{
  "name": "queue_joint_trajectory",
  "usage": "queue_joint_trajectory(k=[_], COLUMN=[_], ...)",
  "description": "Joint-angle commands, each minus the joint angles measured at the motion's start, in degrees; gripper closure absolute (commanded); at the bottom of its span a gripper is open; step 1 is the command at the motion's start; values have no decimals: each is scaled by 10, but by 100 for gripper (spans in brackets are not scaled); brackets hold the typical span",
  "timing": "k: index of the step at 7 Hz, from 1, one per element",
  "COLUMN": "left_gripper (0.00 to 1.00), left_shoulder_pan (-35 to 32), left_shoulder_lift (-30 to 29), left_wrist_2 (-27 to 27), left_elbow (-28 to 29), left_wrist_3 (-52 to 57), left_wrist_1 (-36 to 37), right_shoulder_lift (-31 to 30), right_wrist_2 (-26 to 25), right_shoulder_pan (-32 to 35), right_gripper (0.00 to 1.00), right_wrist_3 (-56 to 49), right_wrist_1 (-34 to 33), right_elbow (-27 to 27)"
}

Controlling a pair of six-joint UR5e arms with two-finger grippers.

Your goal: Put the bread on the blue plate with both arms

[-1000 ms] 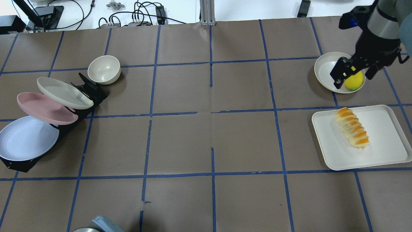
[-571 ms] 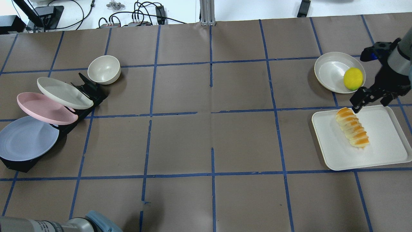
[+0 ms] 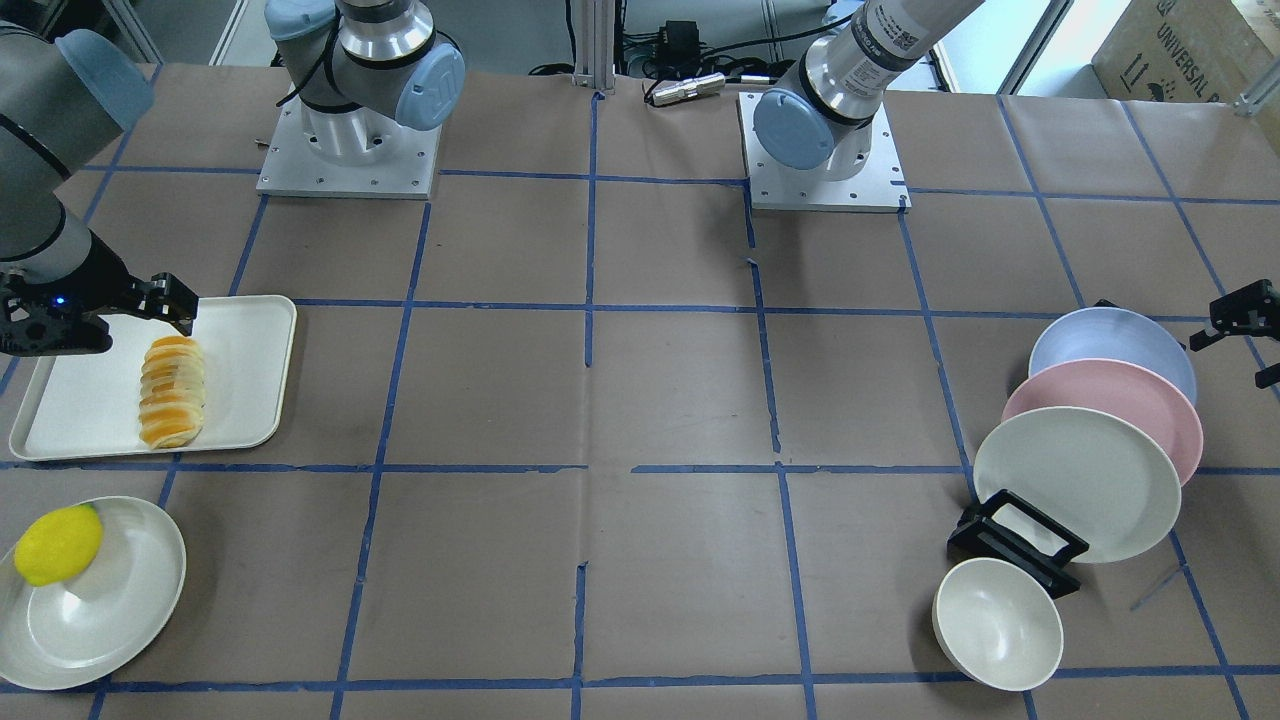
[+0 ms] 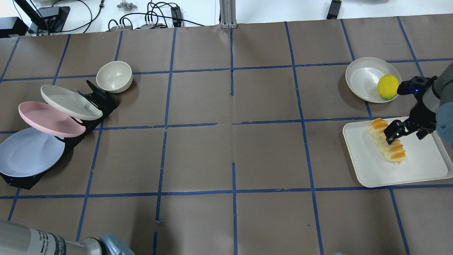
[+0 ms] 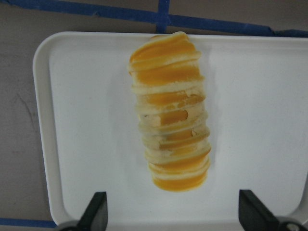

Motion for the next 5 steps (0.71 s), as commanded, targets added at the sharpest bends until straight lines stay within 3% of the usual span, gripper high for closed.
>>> queue_joint_trajectory(k=[1,5], left_gripper=[0,0], left_shoulder_pan=[-3,-6], left_shoulder_lift=[-26,-69], left_wrist_2=[14,10], left_elbow=[3,3], left_wrist_3=[0,-5], left_wrist_1=[7,16], right_shoulder_lift=[30,77], right_wrist_2=[1,8], right_shoulder_pan=[-2,-2], right_gripper=[8,11], right_wrist_3=[0,2], right_wrist_1=[-46,-81], right_elbow=[2,19])
